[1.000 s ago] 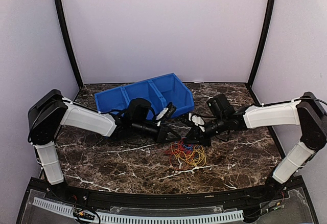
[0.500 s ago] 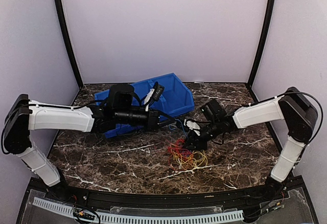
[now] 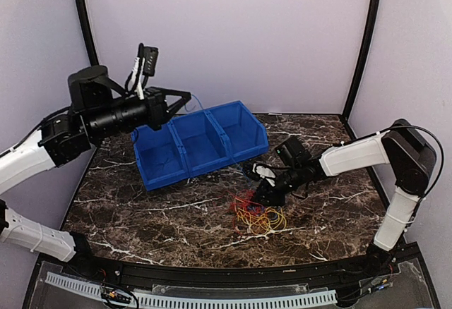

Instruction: Untangle the cables

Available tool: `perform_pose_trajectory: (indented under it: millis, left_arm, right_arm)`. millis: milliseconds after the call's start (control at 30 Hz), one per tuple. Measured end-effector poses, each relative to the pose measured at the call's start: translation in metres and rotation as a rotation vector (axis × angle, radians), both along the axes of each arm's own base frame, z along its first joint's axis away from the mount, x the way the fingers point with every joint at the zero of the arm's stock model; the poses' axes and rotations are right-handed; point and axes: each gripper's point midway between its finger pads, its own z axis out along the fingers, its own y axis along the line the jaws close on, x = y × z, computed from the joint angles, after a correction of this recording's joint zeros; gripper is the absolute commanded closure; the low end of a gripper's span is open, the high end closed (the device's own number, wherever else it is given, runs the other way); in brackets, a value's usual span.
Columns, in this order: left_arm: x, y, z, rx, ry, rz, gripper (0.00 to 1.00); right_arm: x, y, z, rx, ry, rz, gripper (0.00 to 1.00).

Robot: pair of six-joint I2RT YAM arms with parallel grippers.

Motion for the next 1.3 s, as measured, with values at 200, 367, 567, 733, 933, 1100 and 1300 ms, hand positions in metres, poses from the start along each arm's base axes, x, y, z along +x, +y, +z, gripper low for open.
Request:
perform_pose_trajectory:
  millis: [200, 367, 567, 733, 933, 1100, 1300]
  left_arm:
    - [-0.011, 0.066, 0.119, -0.061, -0.198, 0.199, 1.0]
    - [-0.032, 0.128, 0.2, -0.149, -0.334, 0.352, 1.0]
    - [-0.044, 0.175, 0.224, -0.181, -0.373, 0.487, 1.0]
    - [-0.032, 0.173, 0.21, -0.121, -0.342, 0.528, 1.0]
    - [-0.006, 0.153, 0.17, 0.016, -0.273, 0.56, 1.0]
    - [0.012, 0.144, 0.138, 0.124, -0.219, 0.597, 1.0]
    - [0.028, 0.146, 0.123, 0.185, -0.175, 0.653, 1.0]
  right_arm:
    - [0.003, 0.003, 0.005, 0.012, -0.009, 0.001, 0.87]
    - [0.003, 0.002, 0.002, 0.001, 0.0, -0.001, 0.87]
    - [0.001, 0.001, 0.0, -0.009, 0.013, -0.003, 0.79]
    - [0.001, -0.001, -0.002, -0.019, 0.011, -0.002, 0.63]
    - [0.005, -0.005, 0.014, -0.036, -0.019, -0.003, 0.37]
    - [0.022, -0.01, 0.085, 0.046, -0.163, -0.046, 0.18]
    - [0.042, -0.035, 0.153, 0.109, -0.31, -0.134, 0.11]
